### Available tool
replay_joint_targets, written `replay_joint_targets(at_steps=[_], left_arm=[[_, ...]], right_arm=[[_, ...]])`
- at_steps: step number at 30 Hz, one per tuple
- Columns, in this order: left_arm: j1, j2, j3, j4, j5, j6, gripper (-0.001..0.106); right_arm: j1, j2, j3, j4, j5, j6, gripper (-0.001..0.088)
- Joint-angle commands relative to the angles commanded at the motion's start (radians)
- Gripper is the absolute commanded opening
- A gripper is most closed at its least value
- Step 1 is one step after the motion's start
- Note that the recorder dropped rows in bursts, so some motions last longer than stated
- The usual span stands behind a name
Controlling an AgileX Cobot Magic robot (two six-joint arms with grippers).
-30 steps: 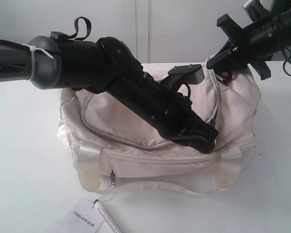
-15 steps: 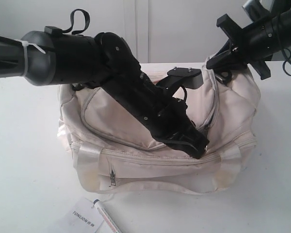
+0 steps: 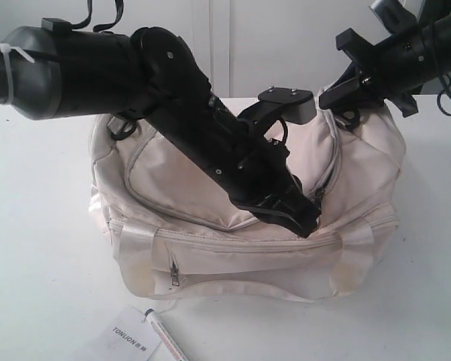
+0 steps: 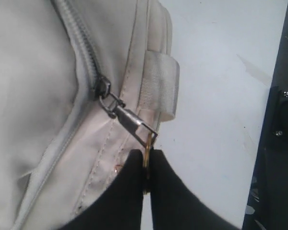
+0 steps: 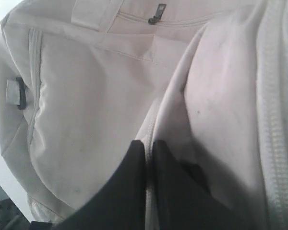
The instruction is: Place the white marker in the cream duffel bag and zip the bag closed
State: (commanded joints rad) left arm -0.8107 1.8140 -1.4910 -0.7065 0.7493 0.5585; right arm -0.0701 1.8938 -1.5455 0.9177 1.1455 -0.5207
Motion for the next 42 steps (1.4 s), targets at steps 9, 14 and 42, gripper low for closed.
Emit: replay_joint_targets(at_steps=[9,14,42], left_arm=[[0.000,-0.043,0.000,0.025,-0.031,0.004,0.000],[0.000,-0.049,0.000,0.025,-0.050,0.021,0.000],[0.000,-0.049,0.000,0.025,-0.052,0.022,0.000]], right_arm=[[0.000,-0.004,0.000,-0.091,0.000,0.050,0.0007],[0.000,-0.024,0.000,-0.133,-0.012,0.076,0.0127],[0.000,-0.232,0.000,-0.254,0.076,0.348,0.0371]])
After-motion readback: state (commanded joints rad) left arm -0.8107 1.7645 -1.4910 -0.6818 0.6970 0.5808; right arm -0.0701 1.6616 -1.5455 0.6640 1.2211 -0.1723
